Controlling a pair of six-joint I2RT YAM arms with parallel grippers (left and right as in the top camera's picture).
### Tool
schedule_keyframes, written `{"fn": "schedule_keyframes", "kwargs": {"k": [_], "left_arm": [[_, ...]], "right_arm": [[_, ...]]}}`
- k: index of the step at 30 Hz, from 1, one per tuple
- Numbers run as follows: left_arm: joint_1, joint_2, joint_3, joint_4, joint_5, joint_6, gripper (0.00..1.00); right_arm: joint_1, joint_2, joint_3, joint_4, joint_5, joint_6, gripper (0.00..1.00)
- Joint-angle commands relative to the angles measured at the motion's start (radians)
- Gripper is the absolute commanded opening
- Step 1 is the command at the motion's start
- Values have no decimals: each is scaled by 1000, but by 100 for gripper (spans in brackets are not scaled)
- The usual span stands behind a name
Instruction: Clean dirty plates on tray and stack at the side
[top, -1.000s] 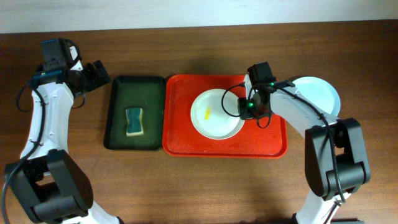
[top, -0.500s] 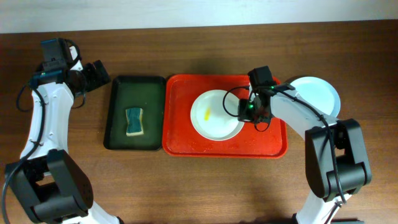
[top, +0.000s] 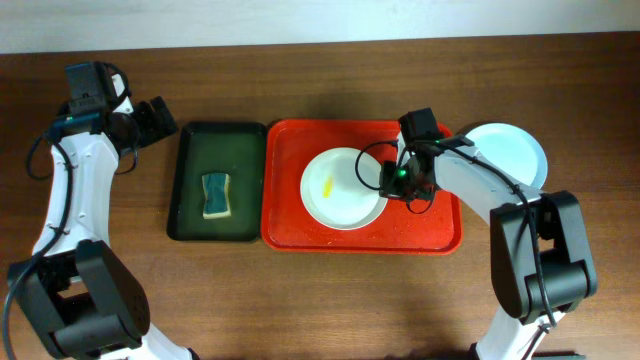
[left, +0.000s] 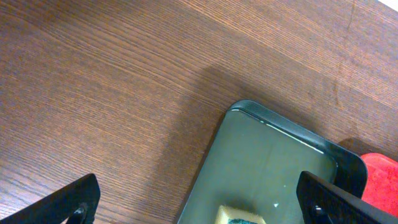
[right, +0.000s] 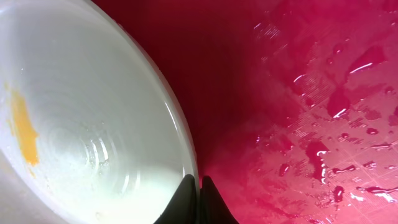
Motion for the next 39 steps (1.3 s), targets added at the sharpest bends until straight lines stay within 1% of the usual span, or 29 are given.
{"fn": "schedule_keyframes", "kwargs": {"k": [1, 2, 10, 15, 16, 17, 18, 20, 21, 22, 23, 25, 26, 27, 28, 30, 32, 34, 35, 36, 37, 39], "left_arm": [[6, -4, 11, -1, 10, -3, 99], [6, -4, 11, -1, 10, -3, 99], [6, -4, 11, -1, 10, -3, 99], [6, -4, 11, -1, 10, -3, 99], [6, -4, 11, 31, 10, -3, 99], [6, -4, 11, 118, 10, -3, 99], [6, -4, 11, 158, 10, -3, 99], [7, -4, 11, 165, 15, -6, 99], [8, -5, 11, 130, 54, -6, 99], [7, -5, 11, 37, 111, -6, 99], [4, -5, 11, -69, 122, -6, 99], [-5, -5, 11, -208, 135, -6, 100], [-16, -2, 3, -269, 164, 29, 100], [-37, -2, -9, -311, 179, 91, 87], [-65, -1, -24, -341, 175, 111, 68], [-140, -2, -86, -344, 150, 110, 54], [-194, -2, -131, -307, 65, 109, 56], [-240, -1, -171, -258, 50, 110, 48], [-261, -1, -193, -228, 43, 110, 47], [-286, -1, -222, -194, -14, 109, 43], [-292, -1, -239, -185, -85, 109, 43], [-283, -1, -246, -180, -116, 109, 43]], "right_arm": [[-2, -11, -17, -5, 77, 71, 4], [-2, -11, -17, 5, 77, 134, 4], [-2, -11, -17, 4, 96, 135, 4], [-2, -11, -17, 38, 95, 136, 4], [-2, -11, -17, 37, 95, 136, 4], [-2, -11, -17, 30, 95, 135, 4], [-2, -11, -17, 16, 95, 135, 4], [-2, -11, -17, -3, 96, 135, 4], [-2, -11, -17, -4, 96, 135, 4], [-2, -11, -17, -3, 97, 135, 4], [-2, -11, -17, -3, 97, 135, 4], [-2, -11, -17, -3, 97, 135, 4], [-2, -11, -17, 0, 96, 135, 4], [-2, -11, -17, 5, 96, 135, 4], [-2, -11, -17, 12, 96, 135, 4], [-2, -11, -17, 19, 96, 136, 4], [-2, -11, -17, 19, 96, 136, 4], [-2, -11, -17, 16, 96, 135, 4], [-2, -11, -17, 14, 96, 135, 4], [-2, -11, -17, 15, 96, 136, 4], [-2, -11, -17, 14, 95, 136, 4], [-2, -11, -17, 15, 96, 135, 4]]}}
